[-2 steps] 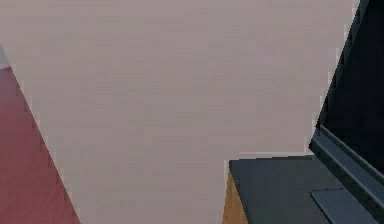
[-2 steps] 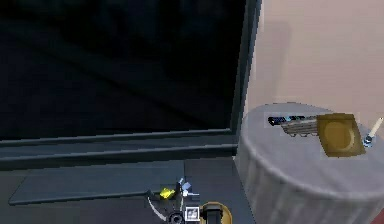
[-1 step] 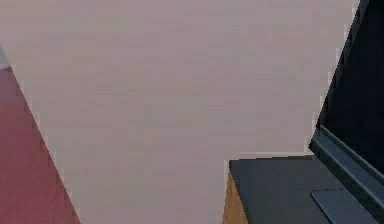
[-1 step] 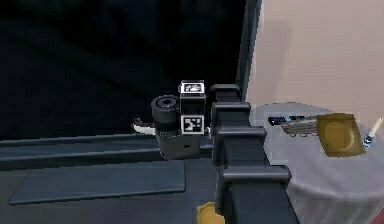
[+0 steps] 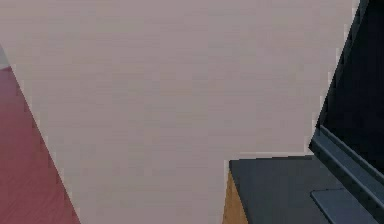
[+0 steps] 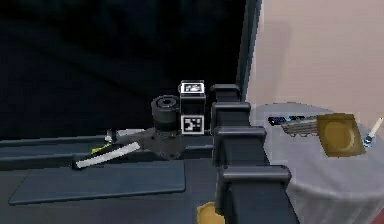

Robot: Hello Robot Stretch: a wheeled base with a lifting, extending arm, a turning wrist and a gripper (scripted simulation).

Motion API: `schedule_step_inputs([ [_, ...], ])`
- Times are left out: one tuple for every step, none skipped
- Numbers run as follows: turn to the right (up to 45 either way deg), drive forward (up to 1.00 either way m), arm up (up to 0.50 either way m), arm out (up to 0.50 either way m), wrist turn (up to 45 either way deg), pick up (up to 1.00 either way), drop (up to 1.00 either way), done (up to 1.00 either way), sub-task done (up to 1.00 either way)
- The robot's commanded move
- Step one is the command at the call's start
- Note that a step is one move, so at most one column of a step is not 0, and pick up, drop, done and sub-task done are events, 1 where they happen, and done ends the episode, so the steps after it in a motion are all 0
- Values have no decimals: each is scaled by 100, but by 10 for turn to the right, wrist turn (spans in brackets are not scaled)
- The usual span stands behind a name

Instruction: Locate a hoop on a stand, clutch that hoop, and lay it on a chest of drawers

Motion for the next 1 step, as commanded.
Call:
schedule_step_inputs([
  [0,0,0,0,-450,0,0,0,0],
])
